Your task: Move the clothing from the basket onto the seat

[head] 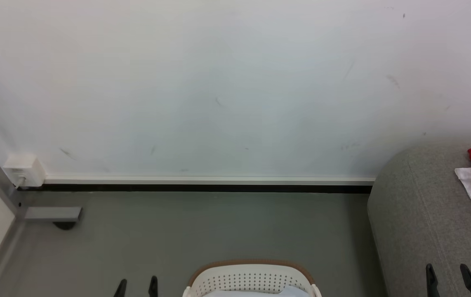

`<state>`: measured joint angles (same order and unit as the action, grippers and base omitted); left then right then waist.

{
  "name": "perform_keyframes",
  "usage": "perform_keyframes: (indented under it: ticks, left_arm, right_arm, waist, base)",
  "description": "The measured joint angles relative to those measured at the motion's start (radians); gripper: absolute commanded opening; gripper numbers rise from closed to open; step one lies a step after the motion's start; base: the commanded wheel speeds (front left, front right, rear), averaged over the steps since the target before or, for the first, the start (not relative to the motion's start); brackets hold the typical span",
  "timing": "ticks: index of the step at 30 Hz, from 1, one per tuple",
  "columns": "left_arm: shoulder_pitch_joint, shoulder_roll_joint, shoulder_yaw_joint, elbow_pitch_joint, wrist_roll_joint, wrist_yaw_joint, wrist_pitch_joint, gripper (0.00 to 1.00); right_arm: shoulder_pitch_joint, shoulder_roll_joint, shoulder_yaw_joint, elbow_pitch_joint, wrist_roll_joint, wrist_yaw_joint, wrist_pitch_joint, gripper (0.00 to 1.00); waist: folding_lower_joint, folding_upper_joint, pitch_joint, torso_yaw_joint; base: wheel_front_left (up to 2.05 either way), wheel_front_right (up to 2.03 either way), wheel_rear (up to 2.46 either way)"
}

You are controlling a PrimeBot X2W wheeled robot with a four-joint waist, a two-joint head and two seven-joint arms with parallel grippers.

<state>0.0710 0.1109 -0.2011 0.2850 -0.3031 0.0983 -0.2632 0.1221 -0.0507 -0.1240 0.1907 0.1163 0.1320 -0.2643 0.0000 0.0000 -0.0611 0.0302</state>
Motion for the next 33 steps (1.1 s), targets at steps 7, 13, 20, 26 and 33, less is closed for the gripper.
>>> perform_keyframes:
  ticks: [7, 13, 20, 26, 33]
  left_arm:
    - [0.000, -0.034, 0.050, 0.004, 0.047, -0.039, 0.000, 1.00]
    - [0.010, -0.043, 0.053, 0.040, 0.049, -0.048, 0.002, 0.00]
    - [0.008, -0.045, 0.077, 0.046, -0.063, -0.063, 0.042, 0.00]
    - [-0.005, -0.046, 0.096, 0.038, -0.169, -0.077, 0.067, 0.00]
    - [-0.019, -0.048, 0.116, 0.030, -0.285, -0.090, 0.097, 0.00]
  right_arm:
    - [-0.017, 0.000, 0.014, 0.016, -0.001, 0.000, 0.000, 1.00]
    - [-0.005, 0.013, 0.023, 0.057, 0.001, 0.000, 0.001, 0.00]
    - [-0.013, 0.016, 0.018, 0.069, 0.129, 0.000, 0.044, 0.00]
    - [-0.022, 0.016, 0.019, 0.068, 0.245, 0.000, 0.070, 0.00]
    - [-0.043, 0.015, 0.020, 0.065, 0.370, 0.000, 0.098, 0.00]
  waist:
    - [0.0000, 0.0000, 0.002, 0.003]
    - [0.0001, 0.0000, 0.004, 0.004]
    - [0.0001, 0.0000, 0.008, 0.002]
    - [0.0002, 0.0000, 0.011, 0.000]
    - [0.0001, 0.0000, 0.014, -0.002]
  base:
    - [0.00, 0.00, 0.00]
    - [0.00, 0.00, 0.00]
    - [0.00, 0.00, 0.00]
    - [0.00, 0.00, 0.00]
    - [0.00, 0.00, 0.00]
